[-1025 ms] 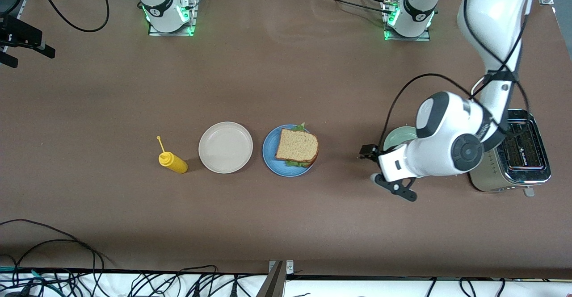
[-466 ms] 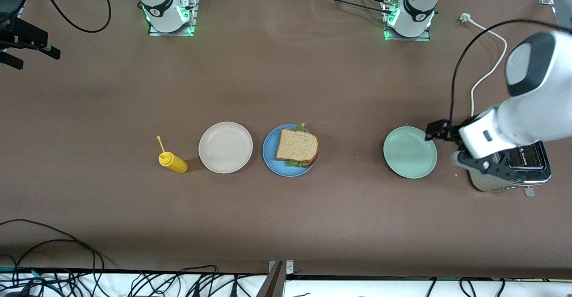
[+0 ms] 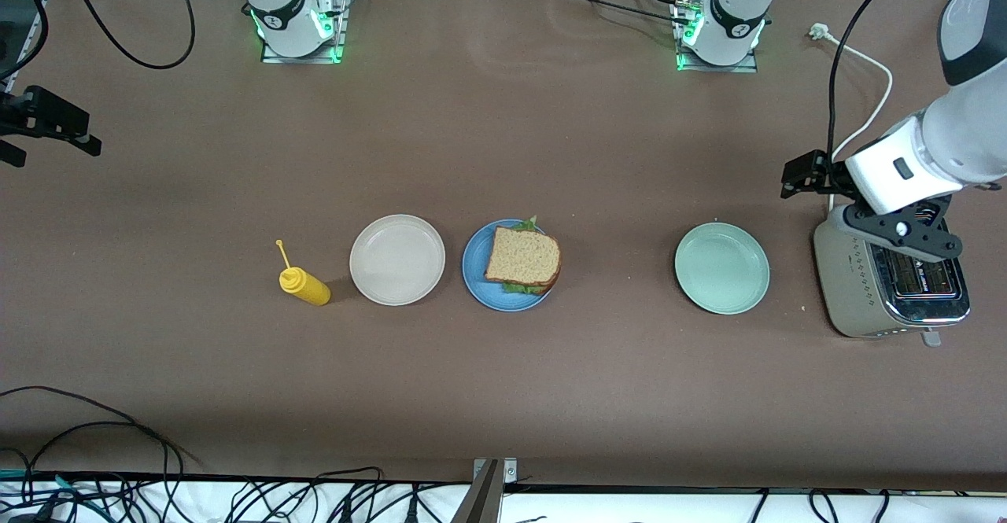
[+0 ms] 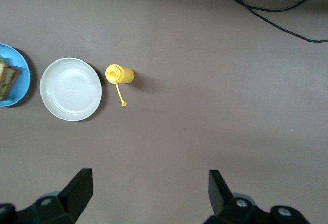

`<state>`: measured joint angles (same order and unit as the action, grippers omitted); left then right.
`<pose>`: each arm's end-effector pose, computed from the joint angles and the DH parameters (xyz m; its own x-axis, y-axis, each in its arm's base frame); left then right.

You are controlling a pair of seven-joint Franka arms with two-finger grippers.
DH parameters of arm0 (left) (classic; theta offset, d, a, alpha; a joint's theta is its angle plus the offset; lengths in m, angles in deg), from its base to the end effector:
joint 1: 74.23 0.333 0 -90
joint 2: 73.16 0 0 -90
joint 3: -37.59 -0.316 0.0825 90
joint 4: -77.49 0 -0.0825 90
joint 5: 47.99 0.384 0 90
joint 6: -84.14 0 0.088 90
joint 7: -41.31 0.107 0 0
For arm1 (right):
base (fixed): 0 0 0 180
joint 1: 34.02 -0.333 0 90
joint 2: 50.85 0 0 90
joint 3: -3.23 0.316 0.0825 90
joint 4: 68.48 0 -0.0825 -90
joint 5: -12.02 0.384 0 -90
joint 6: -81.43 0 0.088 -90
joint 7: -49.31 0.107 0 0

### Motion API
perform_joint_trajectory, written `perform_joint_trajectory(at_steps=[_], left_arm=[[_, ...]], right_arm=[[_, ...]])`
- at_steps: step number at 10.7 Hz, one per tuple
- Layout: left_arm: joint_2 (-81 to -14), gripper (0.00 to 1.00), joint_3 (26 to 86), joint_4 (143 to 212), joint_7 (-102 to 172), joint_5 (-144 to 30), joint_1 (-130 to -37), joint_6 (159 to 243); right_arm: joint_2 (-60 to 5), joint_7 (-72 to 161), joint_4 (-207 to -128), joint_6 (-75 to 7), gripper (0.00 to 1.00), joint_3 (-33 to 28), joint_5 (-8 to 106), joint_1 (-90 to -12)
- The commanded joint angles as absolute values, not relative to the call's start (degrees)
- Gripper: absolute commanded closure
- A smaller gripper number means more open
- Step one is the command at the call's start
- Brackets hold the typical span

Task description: Make sandwich in blue plate with both arms

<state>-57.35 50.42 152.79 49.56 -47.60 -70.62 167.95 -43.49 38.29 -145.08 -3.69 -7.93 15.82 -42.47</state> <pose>0.6182 -0.0795 0.5759 0.9482 -0.2975 -0.1114 -0.2911 -0.9541 0.0704 0.5849 -0.0112 0.6544 0.9879 0.1521 0.0301 0.1531 -0.9876 -0.0360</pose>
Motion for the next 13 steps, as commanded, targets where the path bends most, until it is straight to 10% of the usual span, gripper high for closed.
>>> perform_joint_trajectory(at_steps=[1, 13], left_arm=[[-71.7, 0.0, 48.9, 170.3, 49.1, -46.4, -72.6, 173.7], [-76.7, 0.0, 48.9, 172.2, 45.3, -47.9, -72.8, 173.4]], right_arm=[[-43.9, 40.8, -145.3, -4.5, 0.0, -7.8, 11.9, -44.7], [-44.1, 40.9, -145.5, -4.2, 0.0, -8.0, 15.2, -45.0]])
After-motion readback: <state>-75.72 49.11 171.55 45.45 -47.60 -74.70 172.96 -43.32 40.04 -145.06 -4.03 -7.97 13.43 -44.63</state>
